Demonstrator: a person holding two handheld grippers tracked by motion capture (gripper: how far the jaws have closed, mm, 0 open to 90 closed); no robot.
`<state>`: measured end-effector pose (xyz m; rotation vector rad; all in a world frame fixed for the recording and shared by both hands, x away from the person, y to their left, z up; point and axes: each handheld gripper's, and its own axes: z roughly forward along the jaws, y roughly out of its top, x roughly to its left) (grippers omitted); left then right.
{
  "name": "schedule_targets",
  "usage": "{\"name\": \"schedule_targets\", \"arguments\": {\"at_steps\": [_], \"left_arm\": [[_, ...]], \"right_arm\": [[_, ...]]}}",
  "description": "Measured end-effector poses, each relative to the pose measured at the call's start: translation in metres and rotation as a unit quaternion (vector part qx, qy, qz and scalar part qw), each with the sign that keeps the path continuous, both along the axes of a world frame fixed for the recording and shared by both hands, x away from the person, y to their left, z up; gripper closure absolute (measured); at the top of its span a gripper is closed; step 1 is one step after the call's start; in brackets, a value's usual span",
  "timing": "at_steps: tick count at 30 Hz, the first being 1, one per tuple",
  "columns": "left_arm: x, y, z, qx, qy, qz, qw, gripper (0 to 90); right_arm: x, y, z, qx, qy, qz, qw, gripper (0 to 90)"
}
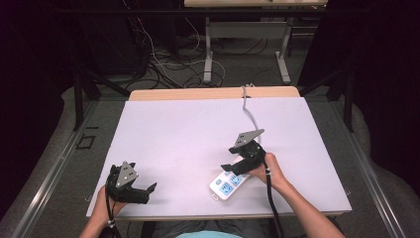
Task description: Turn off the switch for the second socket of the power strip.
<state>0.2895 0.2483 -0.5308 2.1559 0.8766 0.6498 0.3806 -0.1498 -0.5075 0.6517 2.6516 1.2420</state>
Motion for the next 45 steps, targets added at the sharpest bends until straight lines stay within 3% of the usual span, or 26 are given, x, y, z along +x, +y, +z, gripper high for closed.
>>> {"name": "schedule_targets", "arguments": {"at_steps": [4, 6, 7, 8, 11, 17, 24, 39, 40, 42, 45], "left_arm": [[0.001, 0.001, 0.000, 0.003, 0.003, 0.001, 1.0000, 0.2], [0.001, 0.001, 0.000, 0.010, -0.001, 0.001, 0.9999, 0.3], [0.001, 0.000, 0.000, 0.006, 0.001, 0.001, 1.0000, 0.3], [0.001, 0.000, 0.000, 0.006, 0.002, 0.000, 1.0000, 0.3], [0.000, 0.000, 0.000, 0.003, 0.003, 0.001, 1.0000, 0.2], [0.001, 0.001, 0.000, 0.007, 0.002, 0.000, 1.0000, 0.3], [0.000, 0.001, 0.000, 0.003, 0.002, 0.004, 1.0000, 0.4], [0.000, 0.001, 0.000, 0.002, 0.006, 0.005, 1.0000, 0.5], [0.001, 0.001, -0.001, 0.003, 0.007, 0.005, 1.0000, 0.5], [0.001, 0.001, -0.001, 0.003, 0.005, 0.004, 1.0000, 0.6], [0.001, 0.000, -0.001, 0.006, 0.006, 0.003, 1.0000, 0.6]], "right_arm": [[-0.001, 0.000, 0.000, -0.005, 0.004, -0.002, 1.0000, 54.8], [-0.001, 0.000, 0.000, -0.007, 0.006, 0.001, 1.0000, 59.8], [-0.002, 0.000, 0.000, -0.010, 0.006, 0.008, 0.9999, 65.3], [-0.003, 0.001, -0.002, -0.009, 0.000, 0.007, 0.9999, 77.2], [-0.005, 0.002, -0.002, -0.014, 0.000, 0.010, 0.9998, 90.0], [-0.009, 0.007, -0.006, -0.031, 0.009, 0.020, 0.9993, 90.0], [-0.016, 0.010, -0.012, -0.057, 0.000, 0.031, 0.9979, 90.0], [-0.017, 0.011, -0.016, -0.077, -0.002, 0.024, 0.9967, 90.0], [-0.018, 0.011, -0.017, -0.079, 0.006, 0.018, 0.9967, 90.0], [-0.017, 0.011, -0.018, -0.076, -0.001, 0.014, 0.9970, 90.0], [-0.016, 0.010, -0.018, -0.077, 0.006, 0.006, 0.9970, 90.0]]}}
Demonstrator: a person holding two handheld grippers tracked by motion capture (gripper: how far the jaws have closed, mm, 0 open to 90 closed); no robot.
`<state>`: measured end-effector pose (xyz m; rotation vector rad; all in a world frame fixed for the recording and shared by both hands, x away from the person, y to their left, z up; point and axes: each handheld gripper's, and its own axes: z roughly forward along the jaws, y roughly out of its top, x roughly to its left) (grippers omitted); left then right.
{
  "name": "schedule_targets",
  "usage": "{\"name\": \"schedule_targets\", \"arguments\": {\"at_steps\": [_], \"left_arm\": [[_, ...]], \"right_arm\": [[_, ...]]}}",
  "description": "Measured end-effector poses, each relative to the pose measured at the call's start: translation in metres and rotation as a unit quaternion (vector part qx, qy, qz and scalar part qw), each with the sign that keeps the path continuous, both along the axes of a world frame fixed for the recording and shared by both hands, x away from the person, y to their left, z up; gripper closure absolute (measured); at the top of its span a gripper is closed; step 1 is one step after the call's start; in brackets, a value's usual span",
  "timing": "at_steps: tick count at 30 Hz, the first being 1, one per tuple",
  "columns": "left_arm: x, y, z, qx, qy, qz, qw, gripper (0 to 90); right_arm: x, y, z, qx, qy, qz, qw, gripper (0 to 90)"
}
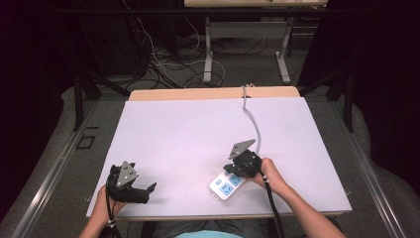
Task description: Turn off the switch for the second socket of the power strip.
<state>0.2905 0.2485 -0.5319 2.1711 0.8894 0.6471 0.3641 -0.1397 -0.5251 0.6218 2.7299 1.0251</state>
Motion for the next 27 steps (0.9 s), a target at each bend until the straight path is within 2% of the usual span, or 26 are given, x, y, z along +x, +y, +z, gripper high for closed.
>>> {"name": "schedule_targets", "arguments": {"at_steps": [1, 2, 5, 6, 12, 13, 15, 17, 18, 19, 21, 25, 27], "left_arm": [[0.0000, 0.0000, 0.0000, 0.000, 0.000, 0.000, 1.0000, 0.6], [-0.0003, -0.0003, -0.0003, -0.003, -0.003, 0.001, 1.0000, 0.6], [-0.0006, 0.0006, 0.0004, -0.002, 0.000, 0.002, 1.0000, 0.6], [-0.0002, 0.0007, -0.0001, -0.003, -0.002, 0.003, 1.0000, 0.6], [0.0005, -0.0004, -0.0003, 0.002, 0.001, -0.001, 1.0000, 0.6], [0.0003, -0.0003, -0.0002, 0.002, 0.000, -0.001, 1.0000, 0.6], [-0.0002, 0.0002, -0.0001, 0.000, 0.000, 0.002, 1.0000, 0.6], [0.0002, 0.0006, -0.0004, -0.004, 0.000, 0.002, 1.0000, 0.6], [0.0005, 0.0010, -0.0001, 0.000, 0.000, 0.001, 1.0000, 0.6], [0.0007, 0.0006, -0.0004, -0.001, 0.002, 0.000, 1.0000, 0.6], [0.0009, 0.0003, -0.0005, 0.000, 0.002, -0.001, 1.0000, 0.6], [0.0002, 0.0001, -0.0003, 0.001, 0.000, 0.002, 1.0000, 0.6], [0.0003, 0.0005, -0.0004, -0.001, 0.002, 0.001, 1.0000, 0.6]], "right_arm": [[0.0000, 0.0000, 0.0000, 0.000, 0.000, 0.000, 1.0000, 90.0], [0.0027, -0.0021, -0.0013, 0.010, 0.000, 0.006, 0.9999, 90.0], [0.0014, -0.0027, -0.0016, 0.012, 0.005, -0.001, 0.9999, 90.0], [0.0022, -0.0022, -0.0016, 0.010, -0.002, 0.006, 0.9999, 90.0], [-0.0004, -0.0015, -0.0014, 0.007, -0.002, -0.003, 1.0000, 90.0], [-0.0009, -0.0002, -0.0013, 0.004, -0.010, 0.001, 0.9999, 90.0], [-0.0022, 0.0006, -0.0009, 0.001, -0.011, -0.003, 0.9999, 90.0], [-0.0023, 0.0009, -0.0007, 0.005, -0.008, 0.011, 0.9999, 90.0], [-0.0041, 0.0021, -0.0002, 0.001, -0.006, 0.006, 1.0000, 90.0], [-0.0039, 0.0028, -0.0004, 0.000, -0.016, 0.008, 0.9998, 90.0], [-0.0060, 0.0038, 0.0003, -0.005, -0.014, 0.003, 0.9999, 90.0], [-0.0062, 0.0037, 0.0004, -0.008, -0.015, 0.005, 0.9999, 90.0], [-0.0065, 0.0044, 0.0000, -0.010, -0.023, 0.008, 0.9997, 90.0]]}}
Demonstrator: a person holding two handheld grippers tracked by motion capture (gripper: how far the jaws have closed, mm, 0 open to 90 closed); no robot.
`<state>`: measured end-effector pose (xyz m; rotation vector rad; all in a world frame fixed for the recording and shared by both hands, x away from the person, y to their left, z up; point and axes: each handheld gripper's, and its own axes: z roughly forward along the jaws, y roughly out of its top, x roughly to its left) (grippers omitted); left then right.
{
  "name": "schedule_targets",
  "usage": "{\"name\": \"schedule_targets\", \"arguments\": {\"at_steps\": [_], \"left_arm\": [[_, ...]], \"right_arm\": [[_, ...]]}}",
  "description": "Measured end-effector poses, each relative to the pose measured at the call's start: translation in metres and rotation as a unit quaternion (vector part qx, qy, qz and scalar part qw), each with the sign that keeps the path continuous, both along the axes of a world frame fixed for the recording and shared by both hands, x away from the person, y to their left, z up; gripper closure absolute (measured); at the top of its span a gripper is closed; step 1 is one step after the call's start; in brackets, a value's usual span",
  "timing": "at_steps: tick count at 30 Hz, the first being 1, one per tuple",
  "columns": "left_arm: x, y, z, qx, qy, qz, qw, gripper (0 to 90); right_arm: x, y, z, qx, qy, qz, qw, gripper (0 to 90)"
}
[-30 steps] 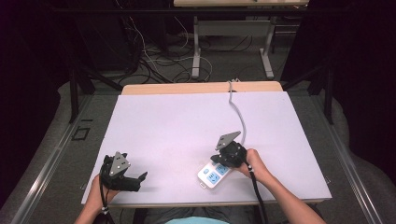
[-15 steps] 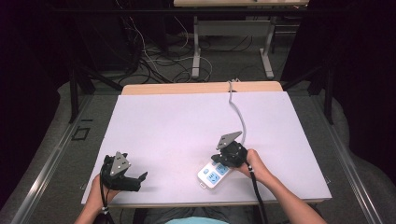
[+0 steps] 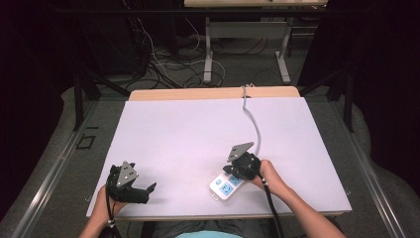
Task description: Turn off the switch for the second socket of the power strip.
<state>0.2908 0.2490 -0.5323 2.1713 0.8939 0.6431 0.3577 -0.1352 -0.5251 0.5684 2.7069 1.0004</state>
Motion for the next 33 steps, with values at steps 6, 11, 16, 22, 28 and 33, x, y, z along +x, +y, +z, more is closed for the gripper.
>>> {"name": "schedule_targets", "arguments": {"at_steps": [6, 11, 16, 22, 28, 33], "left_arm": [[0.0007, -0.0007, -0.0005, 0.003, 0.001, -0.001, 1.0000, 0.6], [0.0003, -0.0005, -0.0004, 0.002, 0.002, 0.000, 1.0000, 0.6], [0.0006, -0.0004, -0.0006, 0.003, 0.001, 0.000, 1.0000, 0.6], [0.0004, -0.0002, -0.0004, 0.005, -0.001, 0.002, 1.0000, 0.6], [0.0008, -0.0007, -0.0012, 0.003, -0.001, 0.003, 1.0000, 0.6], [0.0005, 0.0000, -0.0006, 0.005, 0.003, 0.002, 1.0000, 0.6]], "right_arm": [[0.0001, -0.0001, -0.0001, 0.000, 0.002, 0.001, 1.0000, 90.0], [-0.0003, -0.0002, -0.0003, 0.001, 0.004, -0.004, 1.0000, 90.0], [-0.0011, 0.0000, -0.0002, 0.001, 0.009, -0.011, 0.9999, 90.0], [-0.0018, 0.0007, -0.0005, -0.001, 0.002, -0.013, 0.9999, 90.0], [-0.0041, 0.0021, -0.0016, -0.002, -0.005, -0.022, 0.9997, 90.0], [-0.0041, 0.0027, -0.0017, -0.006, -0.003, -0.021, 0.9998, 90.0]]}}
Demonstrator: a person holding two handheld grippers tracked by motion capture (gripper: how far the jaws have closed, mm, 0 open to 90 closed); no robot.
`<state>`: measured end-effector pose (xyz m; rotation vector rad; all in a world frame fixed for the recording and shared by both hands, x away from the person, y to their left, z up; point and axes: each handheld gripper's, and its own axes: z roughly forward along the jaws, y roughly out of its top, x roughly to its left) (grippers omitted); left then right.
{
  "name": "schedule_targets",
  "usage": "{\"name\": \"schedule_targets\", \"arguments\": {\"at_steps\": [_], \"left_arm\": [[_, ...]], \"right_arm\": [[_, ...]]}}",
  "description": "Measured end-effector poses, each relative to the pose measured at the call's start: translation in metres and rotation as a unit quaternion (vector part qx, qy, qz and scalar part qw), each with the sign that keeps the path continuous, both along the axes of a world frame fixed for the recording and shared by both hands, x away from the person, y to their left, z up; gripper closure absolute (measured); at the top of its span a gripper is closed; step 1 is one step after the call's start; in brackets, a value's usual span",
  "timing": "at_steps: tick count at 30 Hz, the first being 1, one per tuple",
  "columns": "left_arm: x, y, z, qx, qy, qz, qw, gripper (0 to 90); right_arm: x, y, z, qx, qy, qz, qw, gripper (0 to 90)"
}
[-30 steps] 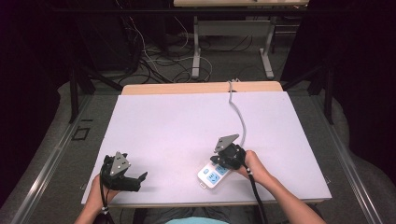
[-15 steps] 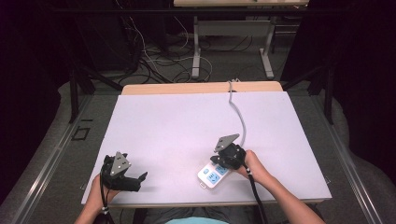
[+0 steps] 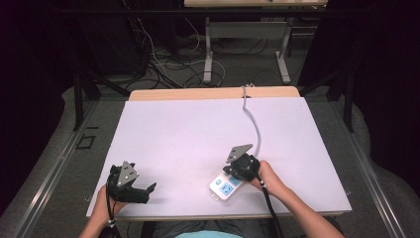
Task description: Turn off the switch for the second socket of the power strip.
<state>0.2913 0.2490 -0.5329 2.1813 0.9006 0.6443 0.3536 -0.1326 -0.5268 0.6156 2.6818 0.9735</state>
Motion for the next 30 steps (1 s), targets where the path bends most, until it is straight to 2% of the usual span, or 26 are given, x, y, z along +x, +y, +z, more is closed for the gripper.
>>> {"name": "schedule_targets", "arguments": {"at_steps": [8, 13, 23, 26, 30], "left_arm": [[0.0009, -0.0006, -0.0009, 0.002, 0.001, 0.001, 1.0000, 0.6], [0.0012, -0.0010, -0.0011, 0.002, -0.003, 0.000, 1.0000, 0.6], [0.0009, -0.0012, -0.0012, 0.002, -0.003, 0.000, 1.0000, 0.6], [0.0003, -0.0011, -0.0007, 0.002, 0.001, 0.000, 1.0000, 0.6], [0.0001, -0.0010, -0.0007, 0.002, 0.000, -0.002, 1.0000, 0.6]], "right_arm": [[0.0011, -0.0001, -0.0003, 0.003, 0.000, 0.000, 1.0000, 90.0], [0.0014, -0.0007, 0.0005, 0.004, 0.013, -0.008, 0.9999, 90.0], [0.0014, -0.0011, 0.0005, 0.005, 0.012, -0.004, 0.9999, 90.0], [0.0021, -0.0009, 0.0001, 0.003, 0.003, 0.005, 1.0000, 90.0], [0.0011, -0.0009, -0.0002, 0.005, 0.001, 0.001, 1.0000, 90.0]]}}
